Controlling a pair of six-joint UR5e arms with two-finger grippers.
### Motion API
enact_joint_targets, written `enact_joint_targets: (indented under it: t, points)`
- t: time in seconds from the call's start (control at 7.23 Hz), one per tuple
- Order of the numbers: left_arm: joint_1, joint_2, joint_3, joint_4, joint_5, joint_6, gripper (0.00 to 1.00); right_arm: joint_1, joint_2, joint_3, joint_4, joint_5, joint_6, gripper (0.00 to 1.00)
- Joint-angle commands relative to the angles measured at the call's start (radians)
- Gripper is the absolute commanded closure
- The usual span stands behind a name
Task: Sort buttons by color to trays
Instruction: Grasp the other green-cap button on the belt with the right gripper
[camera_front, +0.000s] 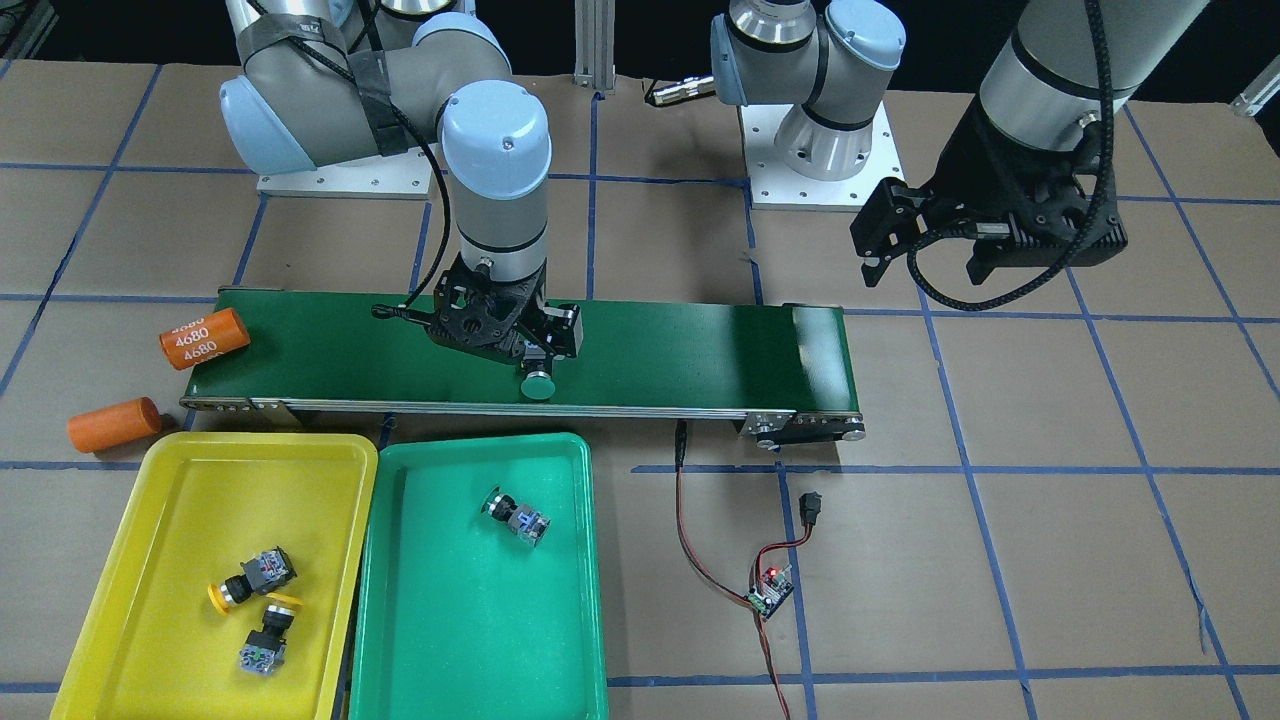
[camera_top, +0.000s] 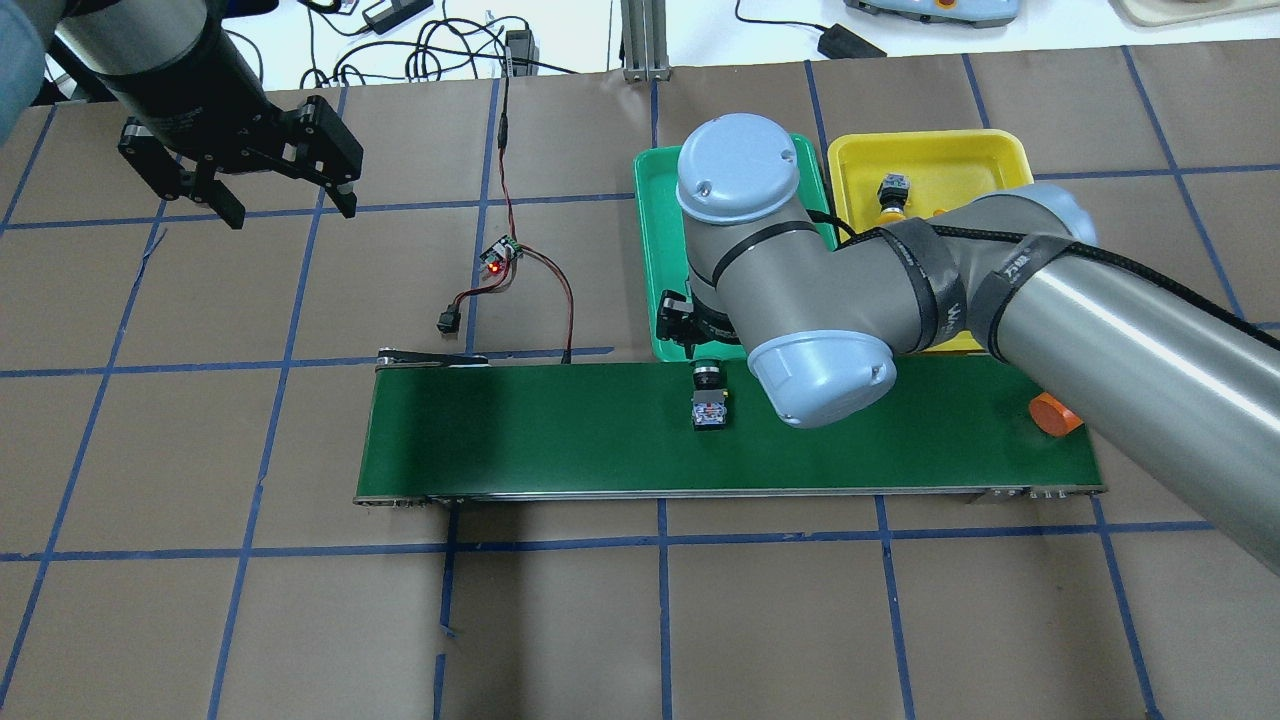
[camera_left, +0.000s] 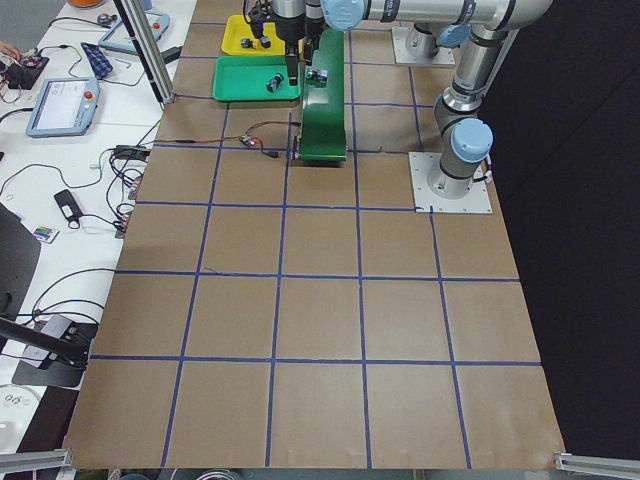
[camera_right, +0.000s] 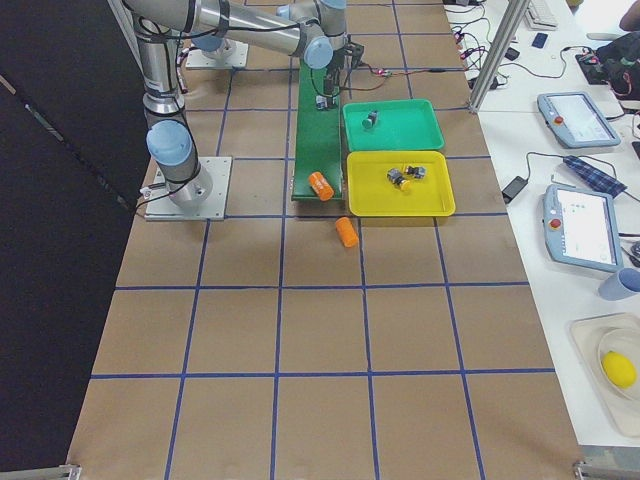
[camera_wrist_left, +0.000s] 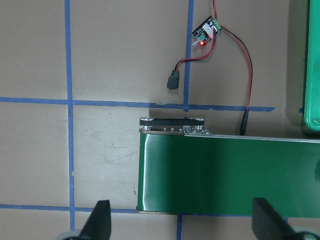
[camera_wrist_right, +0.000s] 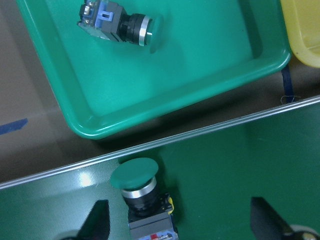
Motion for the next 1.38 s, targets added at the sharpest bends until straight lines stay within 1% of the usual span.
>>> enact_joint_targets:
  t: [0.0, 0.28, 0.41, 0.55, 0.97, 1.24]
  points:
    - [0.001, 0.001, 0.000, 0.000, 0.000, 0.000, 0.00, 0.003, 0.035, 0.025, 0.003, 0.012, -0.004, 0.00]
    - [0.001, 0.000, 0.000, 0.000, 0.000, 0.000, 0.00, 0.001, 0.055, 0.065, 0.001, 0.009, -0.002, 0.01]
    - [0.001, 0.000, 0.000, 0.002, 0.000, -0.002, 0.00, -0.003, 0.051, 0.068, 0.009, 0.007, -0.004, 0.81]
    - [0.001, 0.000, 0.000, 0.002, 0.000, -0.002, 0.00, -0.002, 0.048, 0.066, 0.044, 0.009, -0.001, 1.00]
    - [0.001, 0.000, 0.000, 0.002, 0.000, -0.002, 0.00, 0.001, 0.025, 0.048, 0.032, 0.012, -0.002, 1.00]
    - [0.000, 0.000, -0.001, 0.008, -0.002, -0.003, 0.00, 0.001, -0.003, 0.048, -0.080, 0.009, -0.008, 1.00]
